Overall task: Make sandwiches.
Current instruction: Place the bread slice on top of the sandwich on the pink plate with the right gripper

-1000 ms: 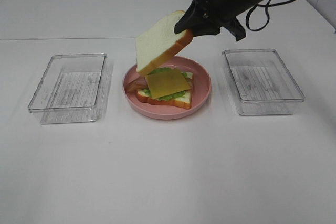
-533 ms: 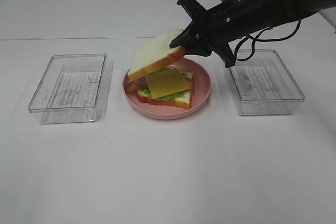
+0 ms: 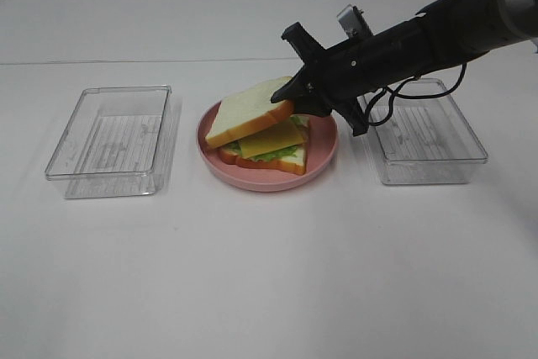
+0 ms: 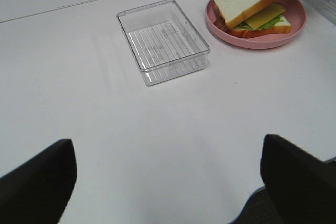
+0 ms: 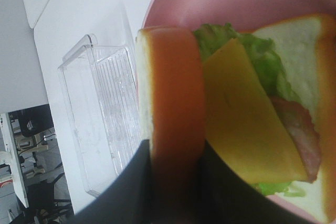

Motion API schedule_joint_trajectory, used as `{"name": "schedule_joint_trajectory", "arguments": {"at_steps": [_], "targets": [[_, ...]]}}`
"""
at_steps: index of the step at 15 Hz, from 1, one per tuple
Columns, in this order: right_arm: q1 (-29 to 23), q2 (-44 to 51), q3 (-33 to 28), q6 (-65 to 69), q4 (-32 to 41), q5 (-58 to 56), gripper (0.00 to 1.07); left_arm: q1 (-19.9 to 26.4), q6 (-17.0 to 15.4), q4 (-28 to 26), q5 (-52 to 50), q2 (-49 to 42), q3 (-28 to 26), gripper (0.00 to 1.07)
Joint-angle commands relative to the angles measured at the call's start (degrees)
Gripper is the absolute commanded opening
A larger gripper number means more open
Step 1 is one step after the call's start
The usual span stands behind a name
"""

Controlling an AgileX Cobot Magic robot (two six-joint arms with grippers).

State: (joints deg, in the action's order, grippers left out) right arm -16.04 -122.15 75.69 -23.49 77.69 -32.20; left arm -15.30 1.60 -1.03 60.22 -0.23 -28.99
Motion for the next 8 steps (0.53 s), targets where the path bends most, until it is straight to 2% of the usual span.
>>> {"name": "schedule_joint_trajectory", "arguments": {"at_steps": [1,5,8], "targets": [[-0.1,0.2,-0.2,-1.1,-0.6,1.4,0.11,0.0,-0.2,-0.3,-0.6,-1.4,0.3,0.9],[0.1,0.2,-0.2,-1.1,-4.6,1.0,0.73,0.0,-0.2,-0.3,-0.6,-1.4,0.3,0.9],[0.1,0.8,-0.2,-1.1,-8.8,-0.7,0.74,0.0,-0.2,-0.3,-0.6,-1.4,0.3,0.9]]}}
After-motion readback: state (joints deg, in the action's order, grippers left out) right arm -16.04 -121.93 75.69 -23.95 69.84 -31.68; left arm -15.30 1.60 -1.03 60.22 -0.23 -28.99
